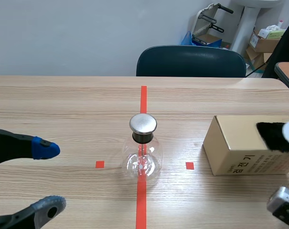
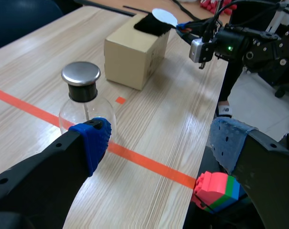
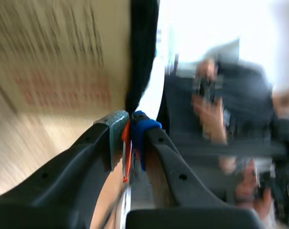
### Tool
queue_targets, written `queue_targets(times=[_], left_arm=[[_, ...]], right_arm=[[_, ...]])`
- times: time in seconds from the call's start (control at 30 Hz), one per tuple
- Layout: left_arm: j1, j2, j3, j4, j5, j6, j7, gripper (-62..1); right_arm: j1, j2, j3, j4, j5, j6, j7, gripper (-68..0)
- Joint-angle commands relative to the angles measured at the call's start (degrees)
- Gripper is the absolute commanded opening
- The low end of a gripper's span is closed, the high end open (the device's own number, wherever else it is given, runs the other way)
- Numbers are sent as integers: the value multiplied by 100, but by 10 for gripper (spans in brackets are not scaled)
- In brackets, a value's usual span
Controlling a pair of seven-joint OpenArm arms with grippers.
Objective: Do the electroscope experiment
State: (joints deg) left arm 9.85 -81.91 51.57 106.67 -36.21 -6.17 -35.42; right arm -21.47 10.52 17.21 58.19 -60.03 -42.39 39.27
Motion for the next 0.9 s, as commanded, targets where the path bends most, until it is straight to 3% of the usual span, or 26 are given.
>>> queue_targets(times=[0.0, 0.07, 0.17, 0.23, 0.43, 0.5, 0.6, 0.67, 0.73, 0.87], left_arm=[[-2, 28, -22, 114, -20, -35, -96, -153], [-2, 28, -22, 114, -20, -33, -96, -153], [-4, 28, -22, 114, -20, -33, -101, -153], [-4, 28, -22, 114, -20, -33, -101, -153], [-4, 28, -22, 114, -20, -33, -103, -153], [-4, 28, -22, 114, -20, -33, -103, -153], [-4, 28, -22, 114, -20, -31, -103, -153], [-4, 28, -22, 114, -20, -31, -105, -153], [-4, 28, -22, 114, -20, -7, -111, -153], [-4, 28, -22, 114, -20, 55, -111, -153]], right_arm=[[35, 39, -48, 52, -13, -247, 358, -665], [35, 37, -46, 52, 48, -247, 376, -665], [17, 9, -46, 52, 127, -247, -636, -665], [-22, 17, -46, 52, 81, -247, -911, -665], [-46, 24, -122, 52, 7, -247, 579, -665], [-46, 9, -127, 59, 48, -247, 498, -665], [-66, -11, -127, 83, 107, -247, -560, -665], [-96, -4, -127, 85, 103, -247, -852, -665], [-94, -7, -127, 85, 46, -247, -640, -665], [-92, -11, -127, 125, 26, -247, 452, -665]])
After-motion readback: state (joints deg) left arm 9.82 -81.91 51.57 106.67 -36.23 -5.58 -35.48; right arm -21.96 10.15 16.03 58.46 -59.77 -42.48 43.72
